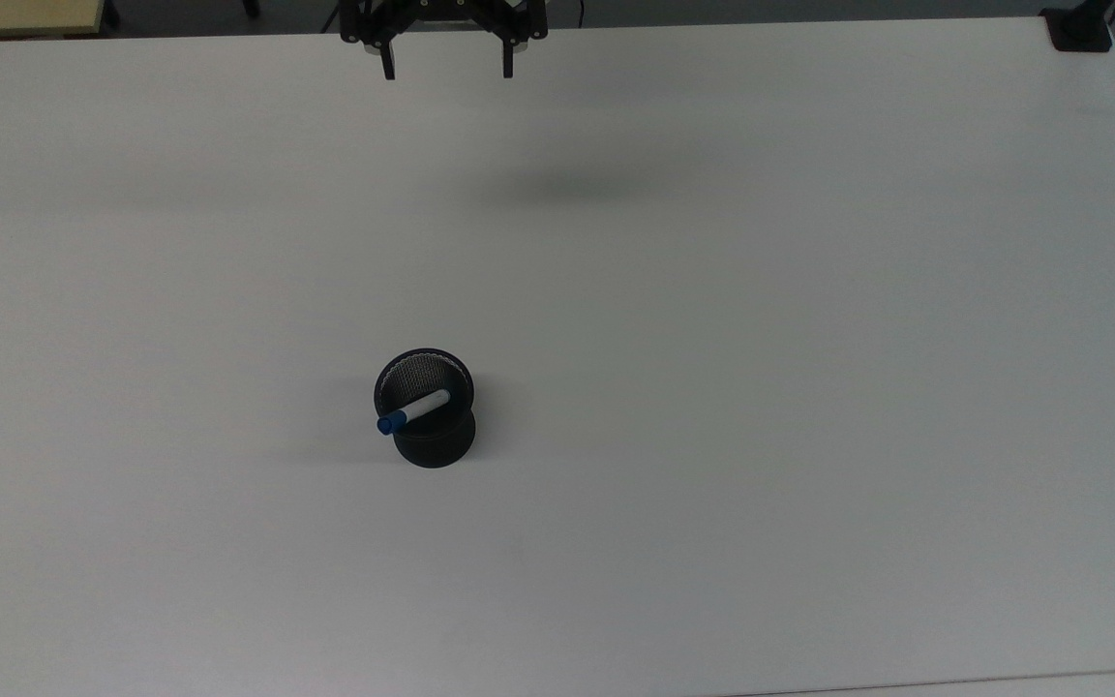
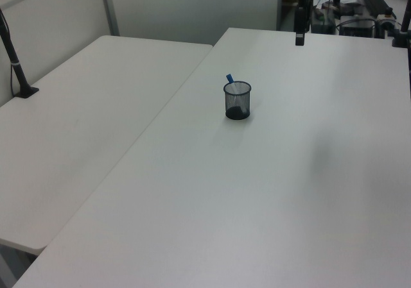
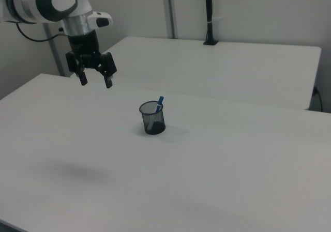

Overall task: Remove the marker
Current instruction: 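Move the open gripper down toward the blue-capped marker in the mesh cup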

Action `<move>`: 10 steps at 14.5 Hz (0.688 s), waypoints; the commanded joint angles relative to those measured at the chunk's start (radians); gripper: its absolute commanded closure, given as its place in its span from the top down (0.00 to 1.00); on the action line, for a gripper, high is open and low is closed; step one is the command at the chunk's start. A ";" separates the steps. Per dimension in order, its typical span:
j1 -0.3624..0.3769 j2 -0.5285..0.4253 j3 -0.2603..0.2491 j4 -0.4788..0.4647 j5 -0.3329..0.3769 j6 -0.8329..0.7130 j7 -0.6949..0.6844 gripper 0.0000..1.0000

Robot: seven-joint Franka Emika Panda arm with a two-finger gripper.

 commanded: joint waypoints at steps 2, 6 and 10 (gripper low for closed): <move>-0.011 -0.006 0.004 -0.003 0.016 0.005 0.018 1.00; -0.010 -0.008 0.004 -0.003 0.016 -0.001 0.017 1.00; -0.010 -0.006 0.004 -0.003 0.016 0.006 0.017 1.00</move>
